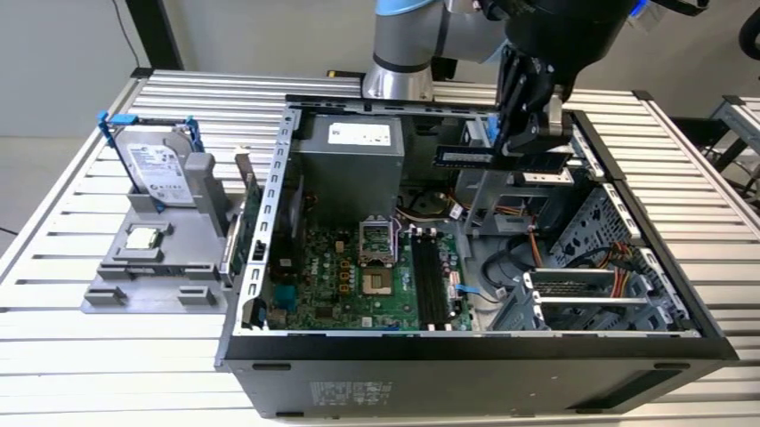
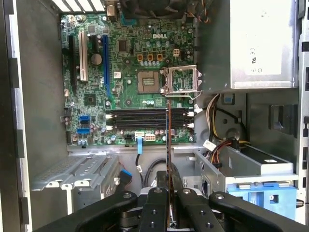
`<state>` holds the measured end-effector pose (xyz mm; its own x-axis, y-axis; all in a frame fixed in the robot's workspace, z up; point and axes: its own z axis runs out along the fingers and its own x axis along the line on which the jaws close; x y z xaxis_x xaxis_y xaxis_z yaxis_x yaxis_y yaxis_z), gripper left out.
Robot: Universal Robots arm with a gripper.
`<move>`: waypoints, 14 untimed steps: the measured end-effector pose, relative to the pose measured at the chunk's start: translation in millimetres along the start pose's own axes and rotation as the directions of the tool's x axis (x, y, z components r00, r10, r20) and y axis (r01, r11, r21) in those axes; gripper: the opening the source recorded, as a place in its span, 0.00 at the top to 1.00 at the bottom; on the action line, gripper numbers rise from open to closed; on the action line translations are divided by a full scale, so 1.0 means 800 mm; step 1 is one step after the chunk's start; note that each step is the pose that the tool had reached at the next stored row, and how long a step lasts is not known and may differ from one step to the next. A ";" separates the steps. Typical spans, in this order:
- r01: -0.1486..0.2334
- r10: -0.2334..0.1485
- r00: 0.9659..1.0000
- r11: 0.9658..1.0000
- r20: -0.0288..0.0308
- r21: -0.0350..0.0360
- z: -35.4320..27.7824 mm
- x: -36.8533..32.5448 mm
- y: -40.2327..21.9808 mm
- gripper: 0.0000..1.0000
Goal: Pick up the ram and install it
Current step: 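Insert the ram into the slot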
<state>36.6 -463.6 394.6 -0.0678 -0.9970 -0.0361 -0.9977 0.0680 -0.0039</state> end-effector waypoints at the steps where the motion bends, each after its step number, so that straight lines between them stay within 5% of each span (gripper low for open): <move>1: -0.010 0.010 1.000 1.000 0.000 0.000 0.0000 0.0000 0.0003 1.00; 8: -0.102 0.102 0.995 0.995 0.000 0.004 0.0004 0.0001 0.0012 1.00; 14: -0.186 0.186 0.983 0.983 0.000 0.007 0.0006 0.0001 0.0015 1.00</move>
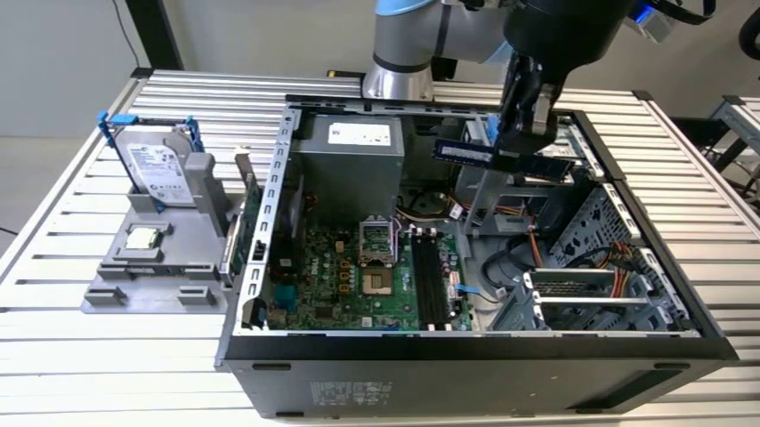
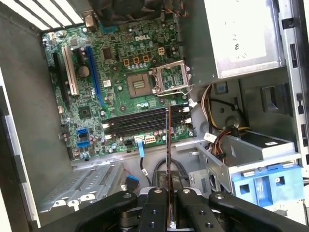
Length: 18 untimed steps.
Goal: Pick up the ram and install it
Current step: 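Insert the ram into the slot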
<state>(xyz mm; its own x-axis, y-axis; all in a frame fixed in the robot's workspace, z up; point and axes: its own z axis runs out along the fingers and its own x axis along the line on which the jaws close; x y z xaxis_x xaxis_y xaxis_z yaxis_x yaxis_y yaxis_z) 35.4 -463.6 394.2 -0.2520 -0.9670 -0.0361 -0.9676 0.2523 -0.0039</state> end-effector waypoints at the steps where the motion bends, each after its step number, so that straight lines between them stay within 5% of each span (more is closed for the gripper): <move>1: -0.014 0.014 1.000 1.000 0.000 0.001 0.0000 0.0000 0.0000 1.00; 6: -0.084 0.084 0.996 0.996 0.000 0.003 0.0000 0.0000 0.0001 1.00; 10: -0.138 0.138 0.990 0.990 0.000 0.005 0.0000 0.0000 0.0001 1.00; 18: -0.248 0.248 0.969 0.969 0.000 0.009 0.0000 0.0001 0.0001 1.00</move>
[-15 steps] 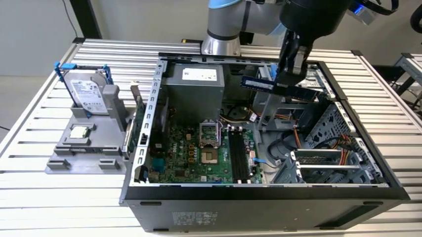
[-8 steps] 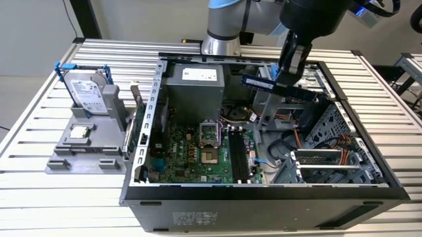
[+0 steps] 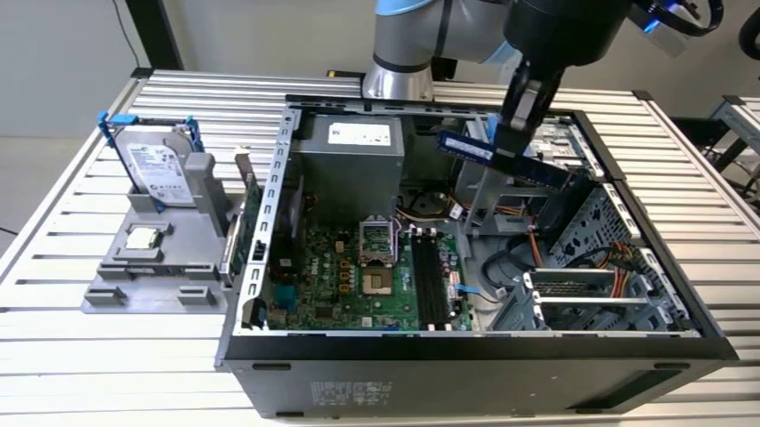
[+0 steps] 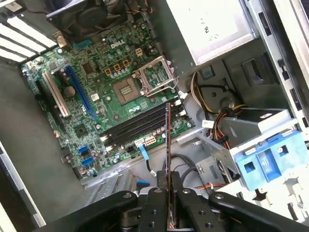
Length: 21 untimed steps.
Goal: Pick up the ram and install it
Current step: 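Insert the ram into the slot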
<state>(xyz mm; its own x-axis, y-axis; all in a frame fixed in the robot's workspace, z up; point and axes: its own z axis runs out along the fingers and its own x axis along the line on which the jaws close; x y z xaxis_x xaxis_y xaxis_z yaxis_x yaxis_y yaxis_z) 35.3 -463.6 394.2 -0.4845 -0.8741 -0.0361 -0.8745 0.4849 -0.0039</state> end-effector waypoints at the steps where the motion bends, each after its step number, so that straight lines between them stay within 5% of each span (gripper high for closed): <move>1: -0.014 0.014 1.000 1.000 0.000 0.001 0.0000 0.0000 0.0000 1.00; 5: -0.070 0.070 0.998 0.998 0.000 0.003 0.0000 0.0000 0.0000 1.00; 10: -0.140 0.140 0.990 0.990 0.000 0.005 0.0000 0.0000 0.0000 1.00; 21: -0.274 0.274 0.962 0.962 0.000 0.010 0.0000 0.0000 0.0000 1.00</move>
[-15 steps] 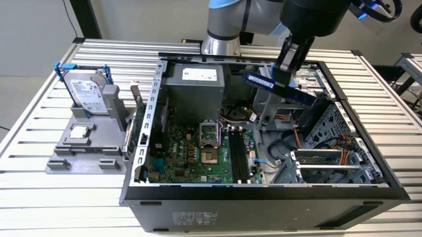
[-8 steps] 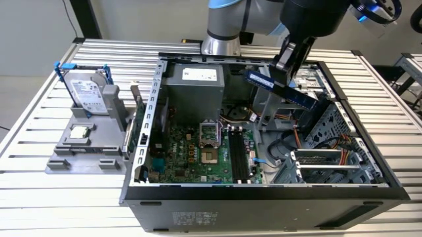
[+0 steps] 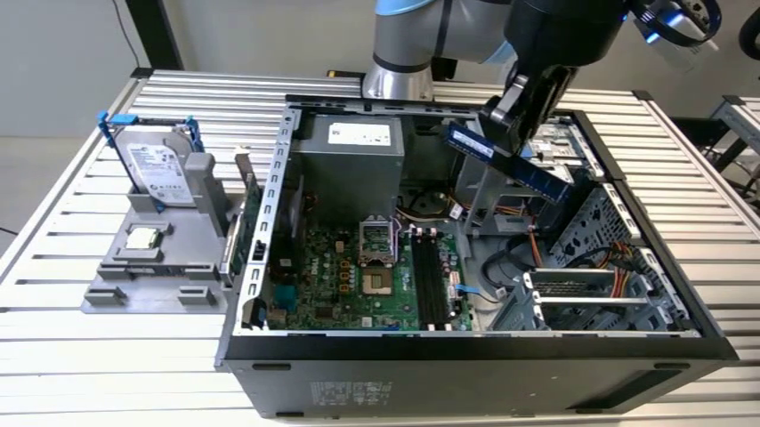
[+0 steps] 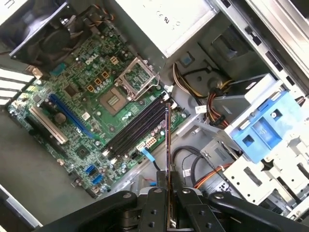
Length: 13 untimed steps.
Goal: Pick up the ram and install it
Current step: 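Insert the ram into the slot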
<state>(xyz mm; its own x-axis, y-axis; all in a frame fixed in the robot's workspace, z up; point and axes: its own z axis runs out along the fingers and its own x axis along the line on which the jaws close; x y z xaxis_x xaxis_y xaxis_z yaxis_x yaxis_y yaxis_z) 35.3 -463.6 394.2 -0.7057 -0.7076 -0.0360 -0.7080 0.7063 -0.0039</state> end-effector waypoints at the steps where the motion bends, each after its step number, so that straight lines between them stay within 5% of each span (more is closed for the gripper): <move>1: -0.012 0.012 1.000 1.000 0.000 0.000 0.0000 0.0000 0.0000 1.00; 6: -0.074 0.074 0.997 0.997 0.000 0.003 0.0000 0.0000 0.0000 1.00; 13: -0.156 0.156 0.988 0.988 0.000 0.006 0.0000 0.0000 0.0000 1.00</move>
<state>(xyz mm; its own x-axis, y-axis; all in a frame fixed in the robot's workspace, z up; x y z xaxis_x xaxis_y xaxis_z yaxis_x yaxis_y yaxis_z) 35.3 -463.6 394.2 -0.8078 -0.5884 -0.0360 -0.5887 0.8084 -0.0039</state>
